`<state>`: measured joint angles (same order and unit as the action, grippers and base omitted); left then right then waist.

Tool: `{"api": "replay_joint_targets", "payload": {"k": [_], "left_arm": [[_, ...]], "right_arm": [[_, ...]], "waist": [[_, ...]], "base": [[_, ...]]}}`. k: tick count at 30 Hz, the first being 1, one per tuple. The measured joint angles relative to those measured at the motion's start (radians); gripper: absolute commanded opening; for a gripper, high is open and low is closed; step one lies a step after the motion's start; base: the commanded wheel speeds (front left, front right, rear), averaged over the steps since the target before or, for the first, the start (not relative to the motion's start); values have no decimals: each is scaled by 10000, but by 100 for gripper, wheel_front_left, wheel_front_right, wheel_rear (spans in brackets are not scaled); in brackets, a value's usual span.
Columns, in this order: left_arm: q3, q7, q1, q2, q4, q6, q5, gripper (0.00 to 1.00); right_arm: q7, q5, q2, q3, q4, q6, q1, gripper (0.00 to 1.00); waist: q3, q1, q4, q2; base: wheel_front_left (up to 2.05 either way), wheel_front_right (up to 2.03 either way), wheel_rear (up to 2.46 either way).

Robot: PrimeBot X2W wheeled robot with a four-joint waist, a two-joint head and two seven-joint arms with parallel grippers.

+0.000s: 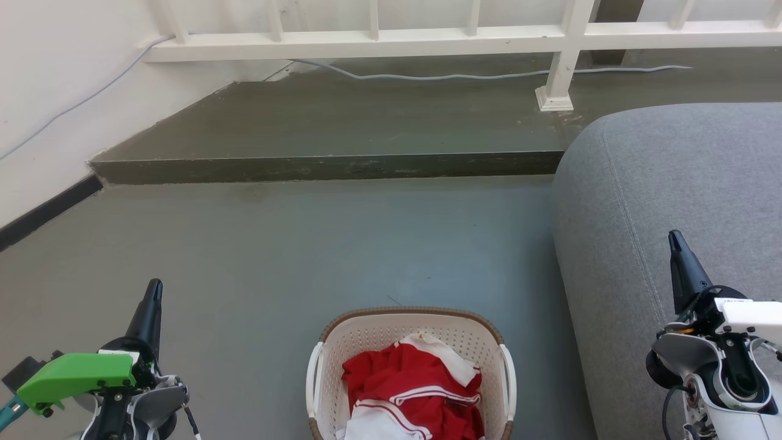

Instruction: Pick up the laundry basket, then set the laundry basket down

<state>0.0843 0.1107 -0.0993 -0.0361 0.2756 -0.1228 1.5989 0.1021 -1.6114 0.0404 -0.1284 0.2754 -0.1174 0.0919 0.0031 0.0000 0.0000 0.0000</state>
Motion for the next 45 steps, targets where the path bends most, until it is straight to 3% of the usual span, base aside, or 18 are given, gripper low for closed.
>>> {"api": "replay_joint_targets", "payload": {"k": [20,21,28,45], "left_arm": [[0,0,0,0,0,0,0,0],[0,0,0,0,0,0,0,100],[-52,-17,244,224,510,13,-2,100],[-502,-658,244,151,282,12,-807,100]], "right_arm": [[0,0,-2,-2,0,0,0,0],[2,0,-2,-2,0,0,0,100],[-15,8,-249,48,508,46,-429,100],[-410,727,-65,424,-75,44,-403,100]], "waist": [[0,0,0,0],[0,0,0,0],[5,0,0,0],[42,0,-3,0]], "base": [[0,0,0],[0,0,0],[0,0,0],[0,0,0]]}}
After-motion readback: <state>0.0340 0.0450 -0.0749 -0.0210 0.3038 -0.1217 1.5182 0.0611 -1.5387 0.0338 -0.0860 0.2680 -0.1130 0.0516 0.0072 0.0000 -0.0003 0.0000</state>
